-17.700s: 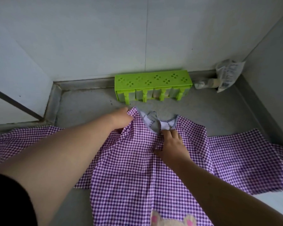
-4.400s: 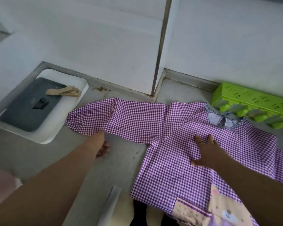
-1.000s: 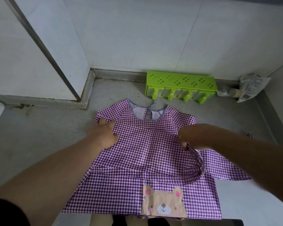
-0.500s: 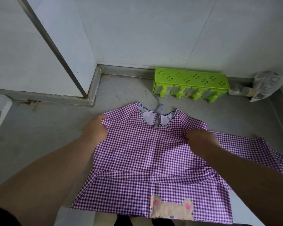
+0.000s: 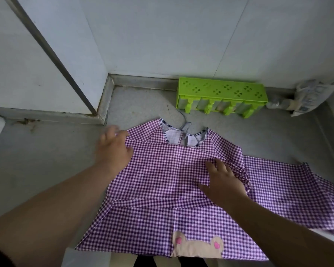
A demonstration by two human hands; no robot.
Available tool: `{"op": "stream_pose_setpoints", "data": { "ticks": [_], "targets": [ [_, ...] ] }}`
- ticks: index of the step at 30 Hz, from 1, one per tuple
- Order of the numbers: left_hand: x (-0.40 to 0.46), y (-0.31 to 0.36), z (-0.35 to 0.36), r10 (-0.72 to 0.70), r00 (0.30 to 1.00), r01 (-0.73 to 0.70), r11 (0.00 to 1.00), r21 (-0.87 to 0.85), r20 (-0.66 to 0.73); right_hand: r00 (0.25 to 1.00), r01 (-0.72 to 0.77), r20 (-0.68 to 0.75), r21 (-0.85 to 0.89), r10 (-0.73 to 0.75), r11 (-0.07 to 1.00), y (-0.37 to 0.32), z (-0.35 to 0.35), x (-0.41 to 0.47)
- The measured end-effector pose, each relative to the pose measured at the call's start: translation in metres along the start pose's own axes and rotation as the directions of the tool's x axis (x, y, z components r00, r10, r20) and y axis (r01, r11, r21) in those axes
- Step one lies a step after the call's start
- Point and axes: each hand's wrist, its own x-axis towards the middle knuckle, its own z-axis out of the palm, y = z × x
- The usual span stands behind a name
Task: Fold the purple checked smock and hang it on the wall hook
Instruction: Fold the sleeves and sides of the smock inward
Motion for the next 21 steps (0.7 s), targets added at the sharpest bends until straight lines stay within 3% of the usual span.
{"op": "stream_pose_setpoints", "data": {
  "ticks": [1,3,5,6,17,21],
  "targets": [
    [-0.008,0.009,-0.002,0.174,0.985,-0.174,0.984,0.028,0.005,1.0,0.005,0.027,0.0,-0.005,1.0,0.001,0.001,0.001],
    [-0.027,0.031,-0.001,0.482,0.847,-0.505,0.861,0.055,0.226,0.995,0.022,0.095,-0.034,-0.019,0.999,0.004,0.003,-0.001],
    [-0.045,0.047,0.01,0.533,0.685,-0.654,0.751,0.097,0.497,0.991,0.065,0.123,-0.106,-0.051,0.992,0.008,0.006,-0.002],
    [-0.05,0.05,0.017,0.513,0.65,-0.681,0.721,0.13,0.56,0.991,0.08,0.118,-0.121,-0.066,0.989,0.012,0.006,-0.002],
    [0.001,0.078,0.01,0.418,0.738,-0.588,0.783,0.201,0.529,0.99,0.134,0.064,-0.153,-0.125,0.979,0.021,-0.039,0.073],
    [0.0,0.086,0.013,0.408,0.718,-0.595,0.781,0.192,0.564,0.988,0.152,0.05,-0.163,-0.145,0.975,0.023,-0.046,0.09]
  ]
}}
